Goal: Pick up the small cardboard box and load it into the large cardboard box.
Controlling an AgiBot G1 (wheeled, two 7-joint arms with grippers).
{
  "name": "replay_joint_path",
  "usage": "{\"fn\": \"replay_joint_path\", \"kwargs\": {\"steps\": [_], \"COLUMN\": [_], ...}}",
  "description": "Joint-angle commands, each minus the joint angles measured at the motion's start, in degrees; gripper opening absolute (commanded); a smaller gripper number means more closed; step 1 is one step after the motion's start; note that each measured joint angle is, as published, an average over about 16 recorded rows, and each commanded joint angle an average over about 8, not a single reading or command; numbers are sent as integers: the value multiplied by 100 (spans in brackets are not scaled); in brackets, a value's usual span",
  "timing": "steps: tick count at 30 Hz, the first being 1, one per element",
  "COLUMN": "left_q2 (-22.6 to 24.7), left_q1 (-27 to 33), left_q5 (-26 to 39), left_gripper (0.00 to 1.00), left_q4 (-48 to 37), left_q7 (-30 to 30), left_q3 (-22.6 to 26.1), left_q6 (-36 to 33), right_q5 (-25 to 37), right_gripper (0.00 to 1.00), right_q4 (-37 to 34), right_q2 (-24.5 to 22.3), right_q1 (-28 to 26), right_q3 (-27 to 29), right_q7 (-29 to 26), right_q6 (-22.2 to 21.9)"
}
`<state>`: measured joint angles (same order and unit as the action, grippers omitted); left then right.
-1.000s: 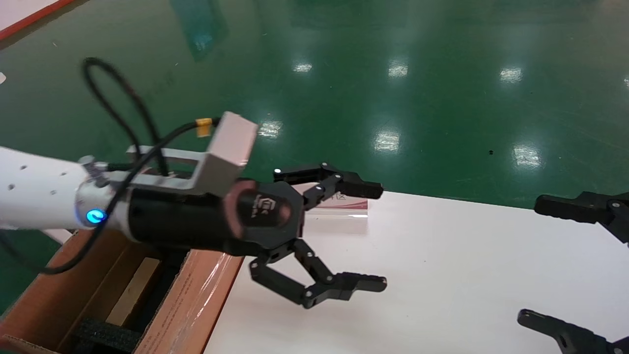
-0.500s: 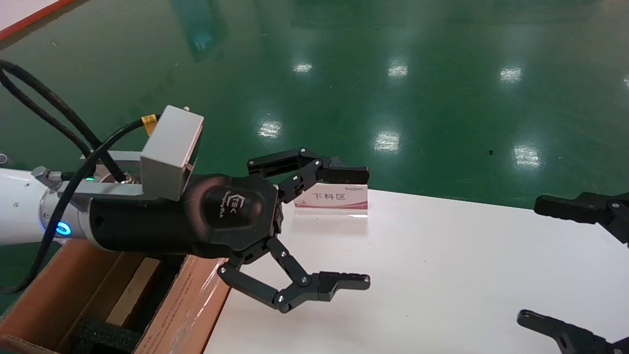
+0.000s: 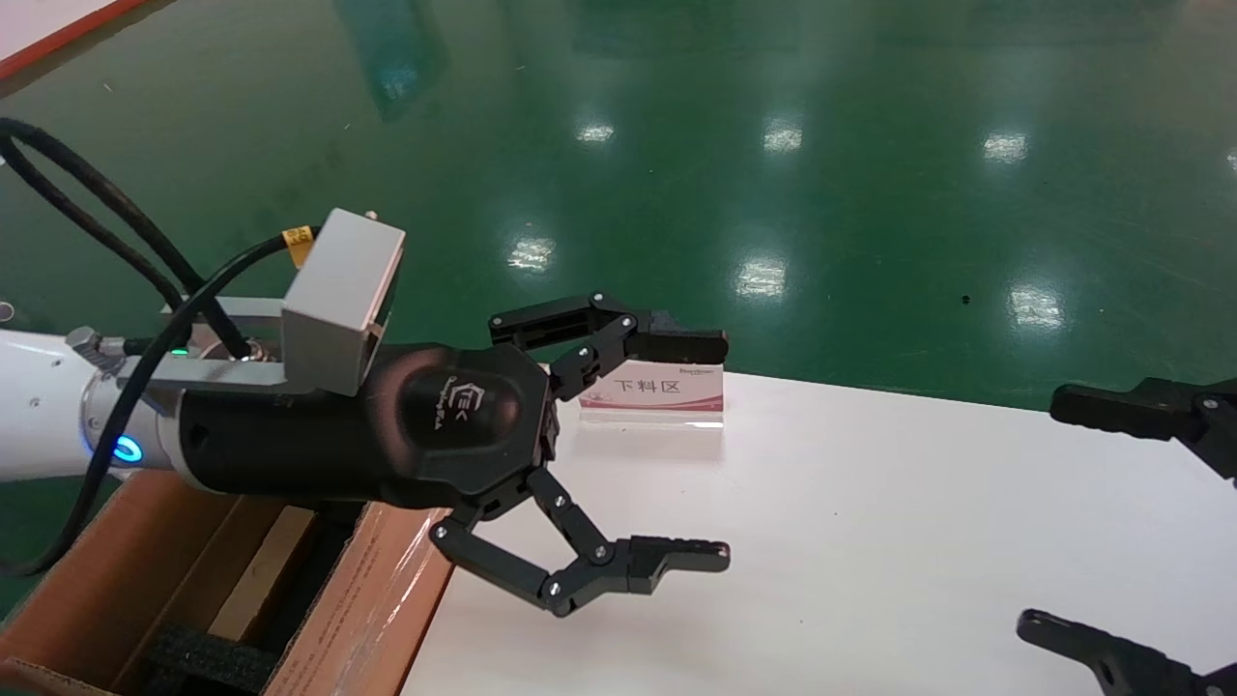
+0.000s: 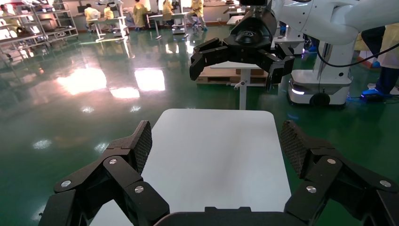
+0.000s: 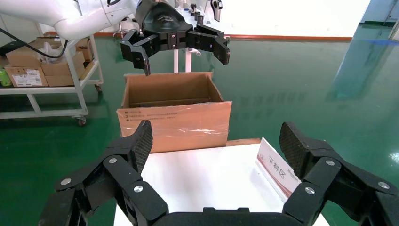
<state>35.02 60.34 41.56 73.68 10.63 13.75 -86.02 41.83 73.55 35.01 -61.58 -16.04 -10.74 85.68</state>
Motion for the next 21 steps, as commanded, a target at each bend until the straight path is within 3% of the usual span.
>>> {"fn": "replay_joint_path", "kwargs": {"steps": [1, 21], "left_q2": [0, 0], "left_q1": [6, 63], "left_q5": [1, 15], "left_gripper": [100, 100], "left_q4": [0, -5], "left_q7": [1, 6], "left_q3": [11, 116], "left_q6": [2, 17], "right_q5": [-1, 0], "right_gripper": [100, 100], "right_q4": [-1, 0], "right_q2": [0, 0], "right_q1": [0, 0], "right_q3": [0, 1], "right_q7": [0, -1], "right_q6": [0, 0]}}
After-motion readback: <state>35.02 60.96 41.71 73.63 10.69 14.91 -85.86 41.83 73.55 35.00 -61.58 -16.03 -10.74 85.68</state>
